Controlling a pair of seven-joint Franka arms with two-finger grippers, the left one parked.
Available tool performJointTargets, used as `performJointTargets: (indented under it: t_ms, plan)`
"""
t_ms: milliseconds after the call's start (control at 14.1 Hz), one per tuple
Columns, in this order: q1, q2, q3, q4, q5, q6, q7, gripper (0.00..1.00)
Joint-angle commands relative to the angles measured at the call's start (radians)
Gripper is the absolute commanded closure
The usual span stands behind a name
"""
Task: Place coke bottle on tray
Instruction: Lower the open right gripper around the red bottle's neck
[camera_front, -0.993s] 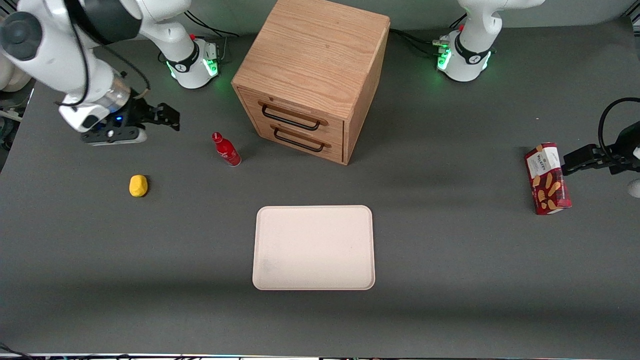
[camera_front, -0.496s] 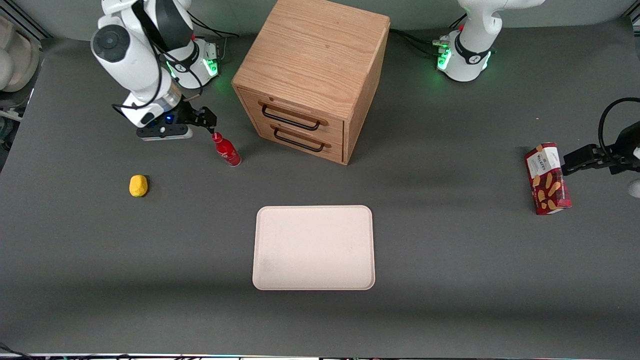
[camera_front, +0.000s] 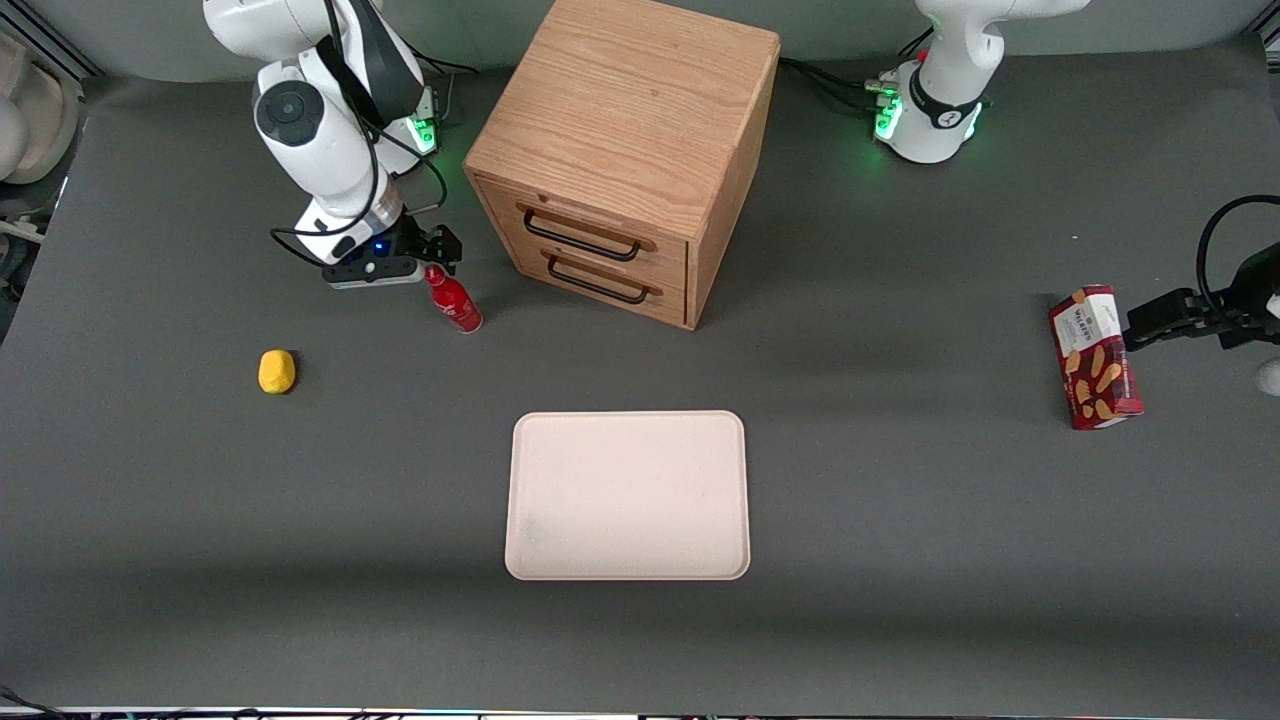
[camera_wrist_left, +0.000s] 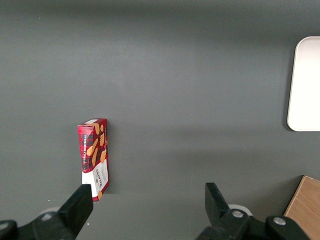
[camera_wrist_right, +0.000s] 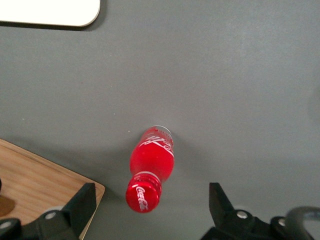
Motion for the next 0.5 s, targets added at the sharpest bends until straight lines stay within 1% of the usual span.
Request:
performJointTargets:
  t_ms: [0,284,426]
  plan:
    - [0.002,0.024,0.006,-0.018,0.014,0.057,0.033,0.00]
    - [0.005,0.060,0.015,-0.038,0.014,0.109,0.039,0.00]
    - [0.005,0.064,0.019,-0.038,0.014,0.109,0.039,0.01]
